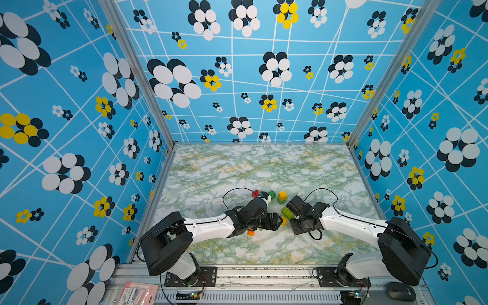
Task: Assemble a fork with lego
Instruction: Pick up the lego brick from the center of the board.
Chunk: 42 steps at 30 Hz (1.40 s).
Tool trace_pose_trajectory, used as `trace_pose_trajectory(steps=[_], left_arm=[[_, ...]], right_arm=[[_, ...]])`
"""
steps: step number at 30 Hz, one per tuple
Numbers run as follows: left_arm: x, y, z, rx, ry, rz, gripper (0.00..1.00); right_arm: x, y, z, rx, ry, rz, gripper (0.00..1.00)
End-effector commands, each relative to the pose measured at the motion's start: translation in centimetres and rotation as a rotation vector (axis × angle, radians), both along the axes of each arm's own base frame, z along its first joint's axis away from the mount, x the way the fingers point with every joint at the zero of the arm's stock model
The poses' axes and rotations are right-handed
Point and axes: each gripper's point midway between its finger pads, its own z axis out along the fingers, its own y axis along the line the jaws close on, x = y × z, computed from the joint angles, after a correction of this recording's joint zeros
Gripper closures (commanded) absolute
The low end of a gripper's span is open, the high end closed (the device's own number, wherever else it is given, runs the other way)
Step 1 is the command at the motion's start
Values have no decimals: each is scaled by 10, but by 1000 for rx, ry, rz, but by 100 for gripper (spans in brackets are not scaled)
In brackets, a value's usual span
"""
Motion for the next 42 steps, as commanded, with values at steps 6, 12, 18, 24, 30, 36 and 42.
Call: trace_pose_trajectory(steps=[6,12,18,24,30,36,42], left_arm=[[-1,-6,2,-10,-16,-28,17],[0,-6,2,-11,-16,-27,18],[-1,-5,0,-9,-15,-24,18],[0,-6,2,-11,-17,-23,18],[6,-7,24,-31,-45,-21,18],[32,0,46,-97,-55,25,18],[67,10,57,-157,-56,77,18]], right_arm=[[-12,-7,-6,-35,53,-2,55],[-14,-8,-7,-40,62,-2,59],[-14,-7,-8,-38,64,-2,64],[-14,-7,-5,-34,57,-9,67],[-4,-14,28,-4,-56,-57,85],[19,-9,75,23,-223,21,100],[40,-2,99,12,-279,113,100]])
